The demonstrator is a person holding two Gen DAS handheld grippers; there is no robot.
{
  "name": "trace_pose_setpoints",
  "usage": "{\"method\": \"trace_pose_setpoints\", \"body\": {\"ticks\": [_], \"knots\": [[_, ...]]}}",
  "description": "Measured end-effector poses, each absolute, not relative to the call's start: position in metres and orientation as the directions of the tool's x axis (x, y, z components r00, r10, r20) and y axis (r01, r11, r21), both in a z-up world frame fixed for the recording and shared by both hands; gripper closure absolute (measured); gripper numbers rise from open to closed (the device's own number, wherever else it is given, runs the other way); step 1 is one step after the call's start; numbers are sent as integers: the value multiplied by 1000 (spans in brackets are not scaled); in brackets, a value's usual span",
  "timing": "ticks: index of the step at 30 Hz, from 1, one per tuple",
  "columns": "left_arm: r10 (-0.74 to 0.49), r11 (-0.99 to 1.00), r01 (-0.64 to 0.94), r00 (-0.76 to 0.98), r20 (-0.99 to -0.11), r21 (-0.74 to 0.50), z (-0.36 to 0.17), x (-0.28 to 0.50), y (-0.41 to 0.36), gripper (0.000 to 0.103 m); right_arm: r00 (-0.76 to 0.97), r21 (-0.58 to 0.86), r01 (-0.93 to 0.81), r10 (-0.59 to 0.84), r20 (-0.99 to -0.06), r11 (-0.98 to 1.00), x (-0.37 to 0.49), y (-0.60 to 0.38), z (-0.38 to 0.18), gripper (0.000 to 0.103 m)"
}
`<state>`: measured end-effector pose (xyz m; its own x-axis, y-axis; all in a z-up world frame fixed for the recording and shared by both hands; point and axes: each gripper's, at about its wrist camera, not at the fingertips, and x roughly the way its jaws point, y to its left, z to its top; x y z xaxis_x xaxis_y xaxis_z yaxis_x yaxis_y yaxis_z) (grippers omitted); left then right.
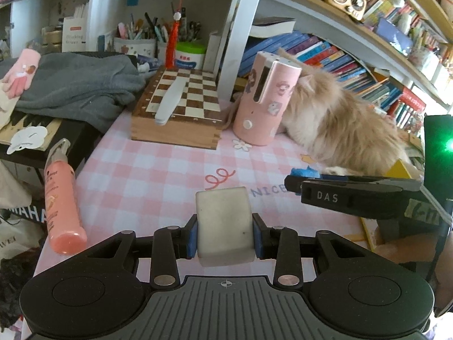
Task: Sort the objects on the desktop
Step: 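Carry the sponge block and blue packet in both grippers toward the yellow box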
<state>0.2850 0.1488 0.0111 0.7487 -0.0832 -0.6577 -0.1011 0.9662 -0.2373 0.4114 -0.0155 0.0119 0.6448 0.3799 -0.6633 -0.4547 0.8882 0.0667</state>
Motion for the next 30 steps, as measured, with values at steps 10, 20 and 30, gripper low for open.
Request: {"method": "trace_pose_setpoints", "body": {"ticks": [10,20,30], "knots": [[-120,961,-68,772,-624,-268,25,250,145,68,687,76,-416,368,-626,906,373,-40,33,62],[-162,949,-42,784,-599,-313,37,206,141,69,699,73,-414,368,-613,907,317,-58,46,62],[-179,946,-36,771,-611,-322,37,162,137,69,697,96,-391,362,-619,915,261,-74,49,62]]}}
